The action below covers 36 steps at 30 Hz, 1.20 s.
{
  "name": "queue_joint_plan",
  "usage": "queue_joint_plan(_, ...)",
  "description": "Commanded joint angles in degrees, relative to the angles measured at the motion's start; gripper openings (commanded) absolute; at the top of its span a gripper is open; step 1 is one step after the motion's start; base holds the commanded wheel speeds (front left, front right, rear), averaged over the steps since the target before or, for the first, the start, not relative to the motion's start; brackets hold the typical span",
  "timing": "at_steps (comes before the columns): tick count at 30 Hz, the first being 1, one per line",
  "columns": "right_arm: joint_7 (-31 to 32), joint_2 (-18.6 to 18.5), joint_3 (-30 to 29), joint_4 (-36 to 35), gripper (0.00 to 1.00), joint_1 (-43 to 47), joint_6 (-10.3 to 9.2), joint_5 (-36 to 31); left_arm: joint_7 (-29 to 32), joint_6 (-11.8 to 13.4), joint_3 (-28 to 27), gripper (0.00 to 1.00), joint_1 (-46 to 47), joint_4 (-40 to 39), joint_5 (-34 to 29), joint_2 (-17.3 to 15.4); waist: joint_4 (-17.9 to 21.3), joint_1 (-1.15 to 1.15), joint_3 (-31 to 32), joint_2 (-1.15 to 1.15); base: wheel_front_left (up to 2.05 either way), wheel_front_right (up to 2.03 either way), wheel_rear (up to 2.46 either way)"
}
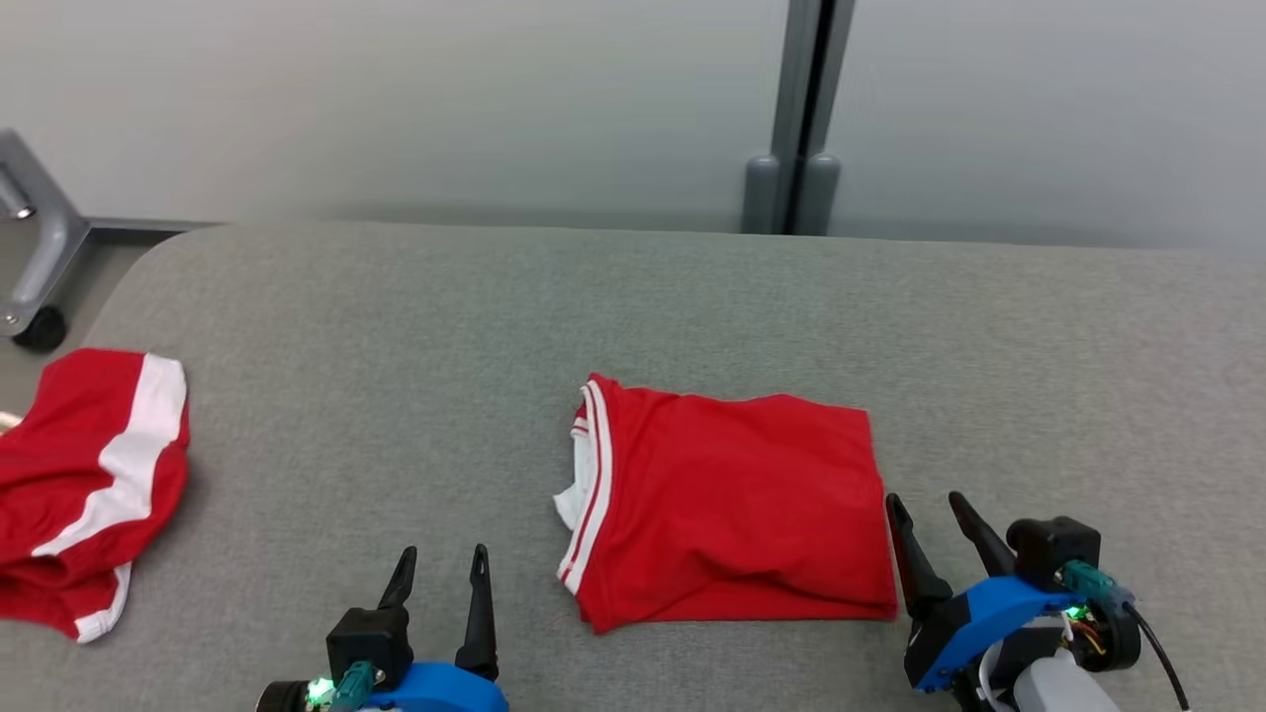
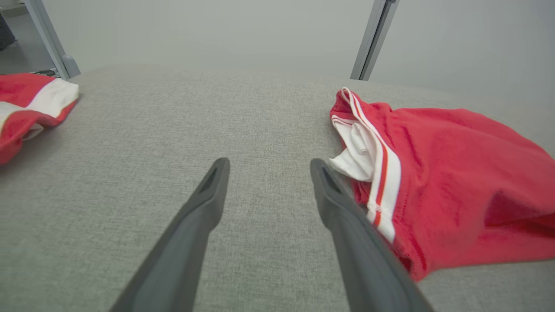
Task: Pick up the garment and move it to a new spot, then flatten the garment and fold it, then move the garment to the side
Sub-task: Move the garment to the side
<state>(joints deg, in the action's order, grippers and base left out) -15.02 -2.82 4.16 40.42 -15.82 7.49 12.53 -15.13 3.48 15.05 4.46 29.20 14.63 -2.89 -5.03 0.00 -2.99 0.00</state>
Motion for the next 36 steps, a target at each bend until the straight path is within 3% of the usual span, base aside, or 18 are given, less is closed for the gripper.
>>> queue_joint_plan(1,-0.2,-0.2,-0.2,1.6,1.00,-1.7,0.01,-0.1,0.0,0.0,0.2,1.00,1.1,-0.2,0.1,0.0,-2.8,0.00,-2.0,0.00,0.00,0.00,0.00)
queue_joint_plan(11,-0.2,-0.2,-5.2,14.3,1.00,-8.6,0.01,-1.6,0.0,0.1,0.7,1.00,2.1,-0.9,-0.2,0.0,-8.1,0.00,-4.9,0.00,0.00,0.00,0.00)
queue_joint_plan(12,-0.1,-0.2,-5.0,16.2,0.89,-9.3,0.01,-1.6,0.0,0.1,0.7,1.00,2.2,-1.1,-0.1,0.0,-8.2,0.00,-5.0,0.00,0.00,0.00,0.00)
queue_joint_plan(13,0.1,-0.1,-4.3,18.0,0.50,-9.7,0.01,-1.3,0.0,0.1,0.7,1.00,2.3,-1.2,-0.1,0.0,-8.3,0.00,-5.2,0.00,0.00,0.00,0.00)
queue_joint_plan(14,0.1,-0.1,-3.8,19.3,0.02,-9.9,0.01,-0.7,0.0,0.2,0.6,1.00,2.3,-1.2,0.0,0.0,-8.2,0.00,-5.3,0.00,0.00,0.00,0.00)
queue_joint_plan(17,0.2,-0.1,-2.9,20.0,0.00,-10.6,-0.03,0.3,0.0,0.3,0.5,1.00,2.3,-1.5,0.2,0.0,-7.2,0.00,-5.4,0.00,0.00,0.00,0.00)
queue_joint_plan(24,-0.2,-0.4,-3.4,13.2,0.00,-10.0,-0.05,-0.2,0.0,-0.2,-0.1,1.00,2.1,-1.5,0.0,0.0,-1.4,0.00,-4.4,0.00,0.00,0.00,0.00)
queue_joint_plan(32,-0.2,-0.2,1.2,5.7,0.00,-9.1,0.00,2.5,0.0,-1.1,1.4,1.00,3.1,-1.4,0.5,0.0,15.0,0.00,-3.3,0.00,0.00,0.00,0.00)
queue_joint_plan(33,-0.2,-0.2,1.2,5.7,0.00,-9.1,0.00,2.5,0.0,-1.1,1.4,1.00,3.1,-1.4,0.5,0.0,15.0,0.00,-3.3,0.00,0.00,0.00,0.00)
queue_joint_plan(36,-0.2,-0.3,2.9,4.4,0.00,-9.1,0.01,3.1,0.0,-1.1,1.6,1.00,3.5,-1.1,0.7,0.0,20.7,0.00,-3.4,0.00,0.00,0.00,0.00)
